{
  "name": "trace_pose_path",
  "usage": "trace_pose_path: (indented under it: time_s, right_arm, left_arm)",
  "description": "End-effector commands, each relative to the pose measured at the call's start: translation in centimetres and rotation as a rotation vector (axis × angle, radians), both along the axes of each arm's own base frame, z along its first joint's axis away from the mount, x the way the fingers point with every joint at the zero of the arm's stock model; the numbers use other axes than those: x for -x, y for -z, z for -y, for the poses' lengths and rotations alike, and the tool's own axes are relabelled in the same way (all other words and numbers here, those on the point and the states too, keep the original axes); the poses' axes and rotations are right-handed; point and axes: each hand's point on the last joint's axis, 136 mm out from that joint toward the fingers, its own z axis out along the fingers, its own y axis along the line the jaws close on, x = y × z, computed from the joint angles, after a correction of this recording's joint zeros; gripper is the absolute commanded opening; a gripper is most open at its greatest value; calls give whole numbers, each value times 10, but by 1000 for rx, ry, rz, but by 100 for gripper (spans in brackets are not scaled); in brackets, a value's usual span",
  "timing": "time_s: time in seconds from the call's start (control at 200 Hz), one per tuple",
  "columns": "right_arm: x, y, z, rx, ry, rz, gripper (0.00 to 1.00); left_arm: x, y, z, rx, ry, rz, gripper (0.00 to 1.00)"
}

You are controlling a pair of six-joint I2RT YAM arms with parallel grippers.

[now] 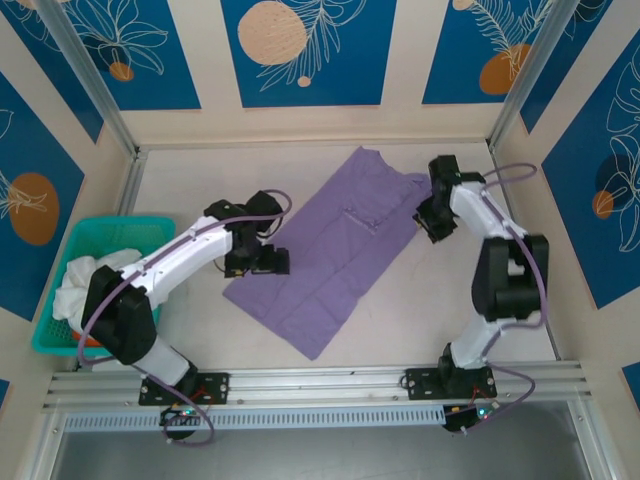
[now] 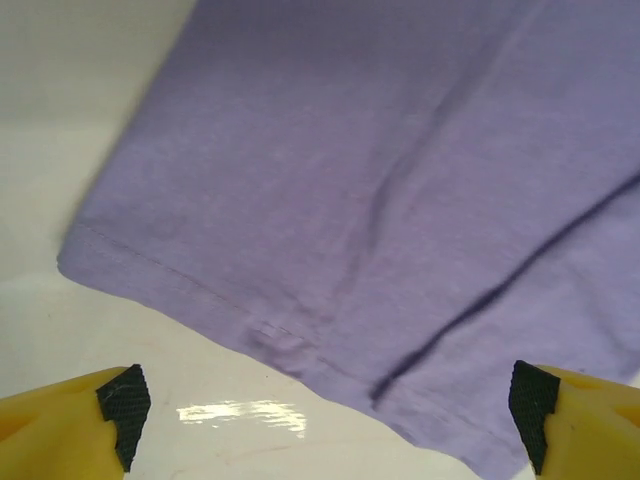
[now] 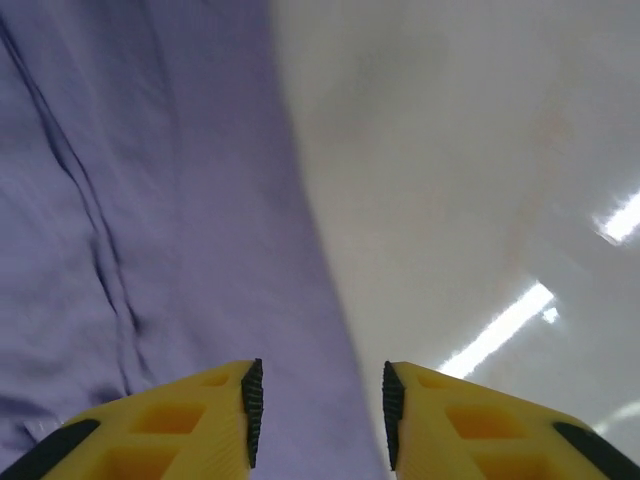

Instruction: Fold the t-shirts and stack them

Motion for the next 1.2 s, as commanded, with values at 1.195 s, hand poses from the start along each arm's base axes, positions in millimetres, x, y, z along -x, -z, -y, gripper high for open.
trace_pose_path:
  time_s: [1.195]
  right_arm:
    - [-175, 84, -170, -124, -482, 192, 48]
  left_arm:
    - [85, 96, 18, 217, -198, -451, 91]
